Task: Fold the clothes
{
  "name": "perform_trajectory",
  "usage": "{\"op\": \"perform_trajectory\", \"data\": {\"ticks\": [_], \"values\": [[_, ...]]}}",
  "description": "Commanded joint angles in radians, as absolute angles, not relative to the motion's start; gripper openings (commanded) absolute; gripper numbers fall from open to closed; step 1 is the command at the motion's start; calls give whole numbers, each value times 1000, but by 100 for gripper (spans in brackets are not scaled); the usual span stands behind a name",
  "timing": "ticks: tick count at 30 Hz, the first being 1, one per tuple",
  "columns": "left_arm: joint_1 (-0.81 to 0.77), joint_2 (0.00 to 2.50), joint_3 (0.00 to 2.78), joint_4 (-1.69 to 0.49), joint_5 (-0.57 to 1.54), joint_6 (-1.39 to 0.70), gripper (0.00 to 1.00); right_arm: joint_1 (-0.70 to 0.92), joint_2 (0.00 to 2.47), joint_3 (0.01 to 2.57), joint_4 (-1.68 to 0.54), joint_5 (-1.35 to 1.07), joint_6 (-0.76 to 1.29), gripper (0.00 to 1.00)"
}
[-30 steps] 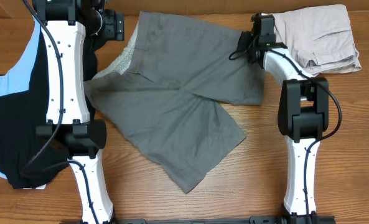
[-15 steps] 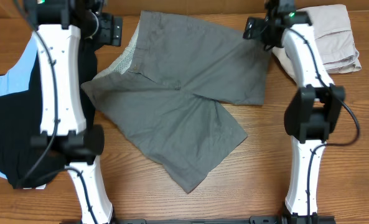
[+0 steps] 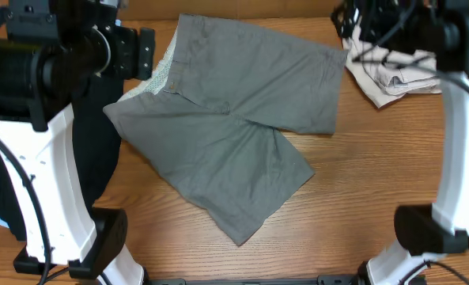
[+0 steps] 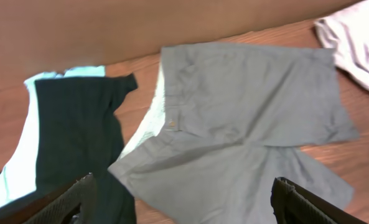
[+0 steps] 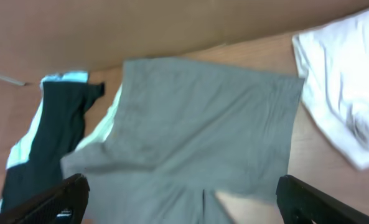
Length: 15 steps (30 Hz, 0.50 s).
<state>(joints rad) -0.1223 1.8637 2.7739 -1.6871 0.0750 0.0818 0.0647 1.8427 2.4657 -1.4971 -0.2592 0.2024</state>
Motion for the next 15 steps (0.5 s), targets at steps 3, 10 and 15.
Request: {"op": "perform_trajectory", "data": {"ticks": [3, 10, 15], "values": [[-177, 1789, 2746, -1690, 68, 74, 92, 102, 1752, 2465, -1627, -245, 200, 100], [-184, 1684, 2527, -1689, 24, 27, 95, 185, 1629, 2360, -1694, -235, 213, 100], [-184, 1645, 2326, -1689, -62, -10, 98, 244, 1559, 2120, -1694, -194, 243, 100]]}}
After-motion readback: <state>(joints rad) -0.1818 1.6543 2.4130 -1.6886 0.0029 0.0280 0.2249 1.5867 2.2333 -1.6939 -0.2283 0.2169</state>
